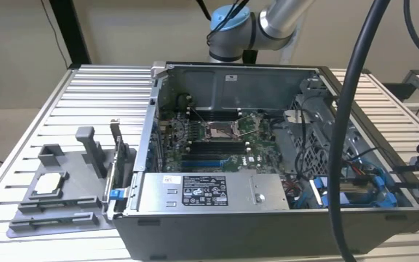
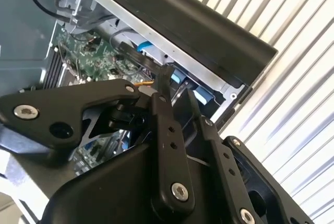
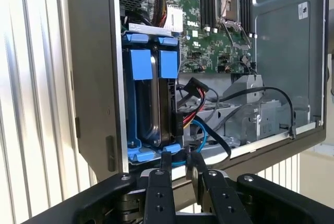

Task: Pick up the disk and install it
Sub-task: 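Insert the second disk wire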

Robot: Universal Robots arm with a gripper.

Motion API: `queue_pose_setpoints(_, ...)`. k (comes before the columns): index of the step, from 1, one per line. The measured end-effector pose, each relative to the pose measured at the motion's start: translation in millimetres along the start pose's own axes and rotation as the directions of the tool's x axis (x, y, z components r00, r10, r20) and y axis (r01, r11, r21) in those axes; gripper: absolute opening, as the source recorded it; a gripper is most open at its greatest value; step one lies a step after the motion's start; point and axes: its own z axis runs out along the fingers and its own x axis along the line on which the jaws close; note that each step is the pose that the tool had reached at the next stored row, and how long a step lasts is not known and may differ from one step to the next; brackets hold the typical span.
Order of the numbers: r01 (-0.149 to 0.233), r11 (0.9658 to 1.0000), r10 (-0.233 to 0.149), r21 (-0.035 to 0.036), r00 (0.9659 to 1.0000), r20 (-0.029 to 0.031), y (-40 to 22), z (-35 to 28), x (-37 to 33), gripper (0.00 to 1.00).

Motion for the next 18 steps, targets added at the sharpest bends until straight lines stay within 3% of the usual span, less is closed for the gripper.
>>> queue_pose_setpoints(5, 0.000, 1.0000, 0.000, 0.0000, 1.0000, 0.0000, 0.2, 1.5, -2.6, 1.00)
queue_pose_setpoints(9, 0.000, 1.0000, 0.000, 0.0000, 1.0000, 0.0000, 0.9, -2.0, -5.4, 1.00)
queue_pose_setpoints(18, 0.000, 1.0000, 0.000, 0.0003, 1.0000, -0.0001, 1.0, 0.1, -5.3, 1.00)
